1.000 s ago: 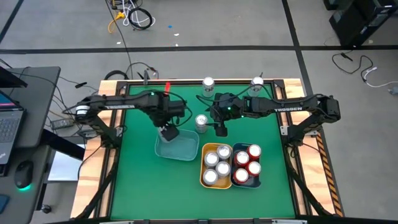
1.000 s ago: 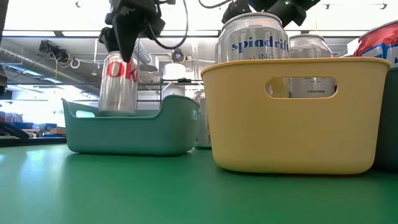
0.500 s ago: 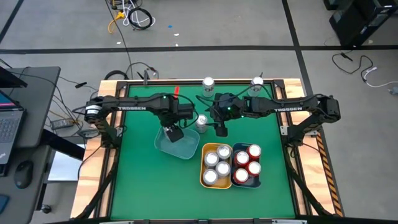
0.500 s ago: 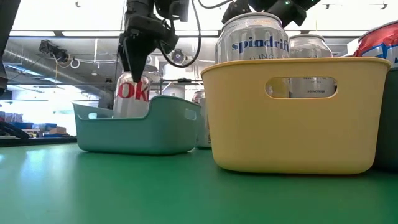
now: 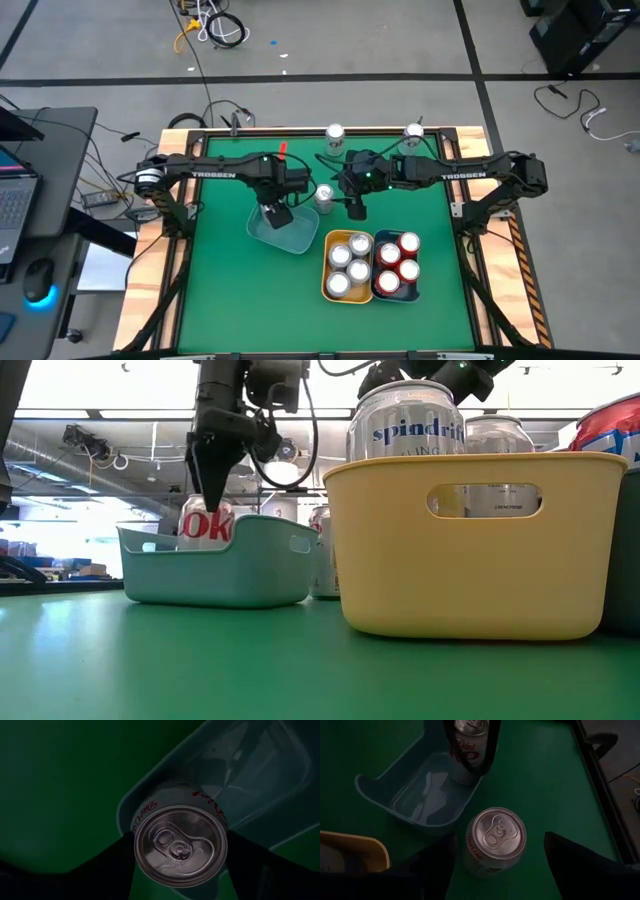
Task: Sort soda cans
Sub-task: Put the silver soda can into the green bin
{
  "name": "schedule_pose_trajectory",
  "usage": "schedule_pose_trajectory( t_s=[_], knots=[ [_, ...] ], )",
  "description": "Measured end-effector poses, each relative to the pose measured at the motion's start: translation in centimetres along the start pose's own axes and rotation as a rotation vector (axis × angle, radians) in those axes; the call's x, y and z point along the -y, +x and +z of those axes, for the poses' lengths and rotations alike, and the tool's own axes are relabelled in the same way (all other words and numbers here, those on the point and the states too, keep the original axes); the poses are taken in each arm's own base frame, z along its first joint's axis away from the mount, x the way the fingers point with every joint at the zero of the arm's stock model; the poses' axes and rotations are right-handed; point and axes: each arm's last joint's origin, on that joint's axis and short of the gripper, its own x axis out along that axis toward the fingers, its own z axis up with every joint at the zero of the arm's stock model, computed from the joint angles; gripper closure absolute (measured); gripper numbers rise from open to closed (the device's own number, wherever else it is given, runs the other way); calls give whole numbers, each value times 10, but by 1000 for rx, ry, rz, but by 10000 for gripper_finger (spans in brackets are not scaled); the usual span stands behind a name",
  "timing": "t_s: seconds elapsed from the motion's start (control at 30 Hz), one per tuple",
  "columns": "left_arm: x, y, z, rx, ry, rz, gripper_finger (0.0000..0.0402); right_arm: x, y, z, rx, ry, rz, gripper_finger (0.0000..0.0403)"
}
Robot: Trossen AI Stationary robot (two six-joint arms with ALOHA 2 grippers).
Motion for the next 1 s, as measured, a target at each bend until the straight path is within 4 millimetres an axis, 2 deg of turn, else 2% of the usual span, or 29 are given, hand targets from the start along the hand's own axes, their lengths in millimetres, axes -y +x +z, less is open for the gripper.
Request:
schedule_pose_trajectory(
  t_s=[0.07, 0.37, 0.67, 0.8, 1.0],
  knots=[
    [0, -1, 1, 7, 4, 0, 144, 0, 0, 0, 0, 0, 0, 117],
    [0, -2, 1, -2, 35, 19, 59, 0, 0, 1, 10, -1, -1, 117],
    [-3, -5, -6, -61, 66, 36, 49, 0, 0, 4, 38, -5, -8, 112],
    [-5, -17, -5, -51, 94, 31, 49, 1, 0, 6, 57, -6, -12, 112],
    [-8, -49, 4, 55, 125, 9, 49, 1, 0, 6, 60, -5, -13, 109]
  ],
)
